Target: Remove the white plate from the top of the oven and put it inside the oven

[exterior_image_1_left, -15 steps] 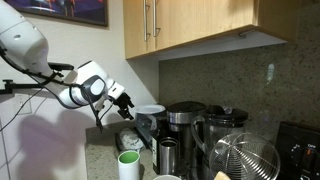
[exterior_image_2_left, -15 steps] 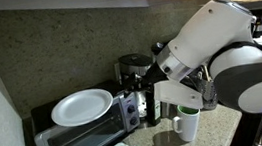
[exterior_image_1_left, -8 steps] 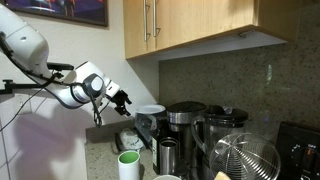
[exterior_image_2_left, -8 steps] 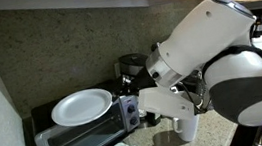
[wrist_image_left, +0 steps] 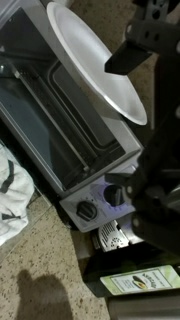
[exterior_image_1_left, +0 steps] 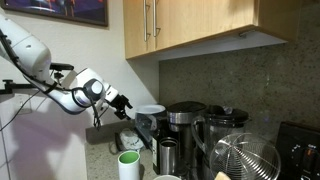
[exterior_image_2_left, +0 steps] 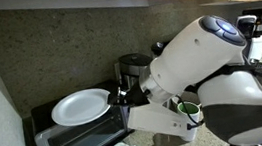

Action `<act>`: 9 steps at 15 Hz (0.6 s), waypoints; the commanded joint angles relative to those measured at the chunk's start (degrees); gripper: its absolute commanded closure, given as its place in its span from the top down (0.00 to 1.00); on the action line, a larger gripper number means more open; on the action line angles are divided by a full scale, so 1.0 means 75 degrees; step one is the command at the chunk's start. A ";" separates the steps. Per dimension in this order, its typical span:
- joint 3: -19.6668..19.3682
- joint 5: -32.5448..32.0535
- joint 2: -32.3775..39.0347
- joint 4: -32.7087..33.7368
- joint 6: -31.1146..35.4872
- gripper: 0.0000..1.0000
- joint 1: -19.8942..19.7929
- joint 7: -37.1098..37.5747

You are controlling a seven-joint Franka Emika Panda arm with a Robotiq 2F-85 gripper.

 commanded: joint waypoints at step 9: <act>0.0902 0.2647 -0.1924 0.0495 -0.0118 0.13 -0.0572 -0.0433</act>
